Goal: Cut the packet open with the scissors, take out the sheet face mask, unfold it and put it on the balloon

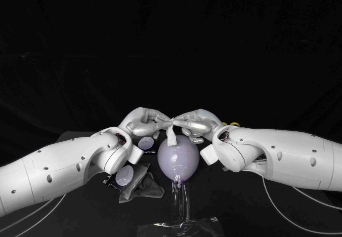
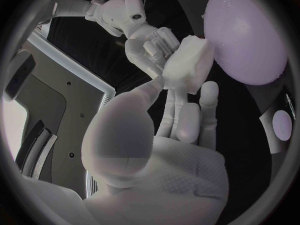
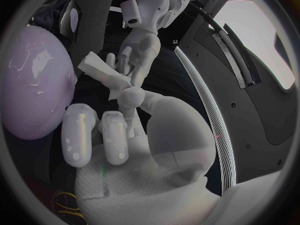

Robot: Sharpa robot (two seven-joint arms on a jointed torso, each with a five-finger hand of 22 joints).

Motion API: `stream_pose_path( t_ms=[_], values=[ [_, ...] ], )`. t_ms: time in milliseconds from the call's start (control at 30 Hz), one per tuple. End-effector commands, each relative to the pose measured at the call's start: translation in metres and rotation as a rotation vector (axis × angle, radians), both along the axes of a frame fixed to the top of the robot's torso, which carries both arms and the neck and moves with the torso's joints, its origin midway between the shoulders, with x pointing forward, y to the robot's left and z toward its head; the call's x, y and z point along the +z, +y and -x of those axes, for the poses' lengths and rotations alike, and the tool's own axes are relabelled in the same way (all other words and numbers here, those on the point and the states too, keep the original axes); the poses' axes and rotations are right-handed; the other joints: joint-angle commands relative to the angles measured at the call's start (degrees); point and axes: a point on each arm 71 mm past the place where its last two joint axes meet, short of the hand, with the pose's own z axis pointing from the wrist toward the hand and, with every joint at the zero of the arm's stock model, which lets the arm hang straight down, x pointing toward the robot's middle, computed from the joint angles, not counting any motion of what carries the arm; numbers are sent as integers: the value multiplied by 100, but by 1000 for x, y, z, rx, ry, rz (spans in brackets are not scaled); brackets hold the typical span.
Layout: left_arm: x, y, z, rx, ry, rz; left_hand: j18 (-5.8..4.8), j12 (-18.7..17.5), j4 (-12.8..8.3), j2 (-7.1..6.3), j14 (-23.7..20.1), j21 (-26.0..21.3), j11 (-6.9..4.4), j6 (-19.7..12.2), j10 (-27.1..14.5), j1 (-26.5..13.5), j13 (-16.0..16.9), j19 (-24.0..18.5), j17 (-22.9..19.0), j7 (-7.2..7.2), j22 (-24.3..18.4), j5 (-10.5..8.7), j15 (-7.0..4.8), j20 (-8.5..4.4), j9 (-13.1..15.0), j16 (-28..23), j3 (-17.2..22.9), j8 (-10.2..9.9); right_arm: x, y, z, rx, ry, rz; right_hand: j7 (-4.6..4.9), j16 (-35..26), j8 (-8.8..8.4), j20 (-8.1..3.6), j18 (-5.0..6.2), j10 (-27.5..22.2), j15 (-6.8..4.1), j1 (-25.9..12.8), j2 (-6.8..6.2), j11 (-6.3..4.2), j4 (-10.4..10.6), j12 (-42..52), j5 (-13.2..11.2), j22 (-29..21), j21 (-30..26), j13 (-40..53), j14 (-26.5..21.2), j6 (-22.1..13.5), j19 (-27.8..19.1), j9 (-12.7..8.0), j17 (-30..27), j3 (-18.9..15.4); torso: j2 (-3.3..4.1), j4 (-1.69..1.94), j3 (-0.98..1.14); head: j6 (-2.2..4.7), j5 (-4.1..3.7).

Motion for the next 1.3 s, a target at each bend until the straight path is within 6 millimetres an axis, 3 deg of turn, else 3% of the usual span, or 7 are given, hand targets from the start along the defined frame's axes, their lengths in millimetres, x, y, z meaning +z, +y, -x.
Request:
stream_pose_path(
  t_ms=[33,100,300,1300],
  values=[
    [2,-3,1,-15,-10,8,0,51,-17,190,42,78,-85,179,66,82,18,94,86,-52,82,-17,-70,-12,50,45,96,111,2,4,2,29,-13,-3,-61,39,236,-7,31,35,-46,5,41,-15,-12,-11,36,1186,28,7,491,85,88,324,1154,18,-2,1,0,-6,-2],
    [2,-2,0,-7,-13,13,-16,77,-51,283,94,144,-118,225,133,150,28,168,171,-61,160,-18,-105,-34,77,65,150,169,2,4,1,29,-12,-2,-61,39,236,-7,31,35,-46,5,41,-15,-12,-11,36,1186,28,7,491,85,88,324,1154,18,-3,1,0,-2,5],
    [2,-1,0,7,-17,20,-34,105,-52,350,149,220,-139,200,213,149,40,246,253,-65,245,-18,-131,-65,108,85,199,223,1,4,1,31,-11,-2,-61,39,236,-7,31,35,-46,5,41,-15,-12,-11,36,1186,28,7,491,85,88,324,1154,18,-1,1,0,12,6],
    [2,9,-2,65,4,55,-85,175,-70,343,315,423,-176,174,315,93,89,451,533,-96,485,-17,-169,-124,188,156,339,362,1,-6,-2,-2,-29,18,-62,45,248,-10,29,36,-48,2,42,-16,-22,-24,36,1188,35,-2,495,77,92,337,1163,24,-1,3,-2,-6,-16]
  ],
)
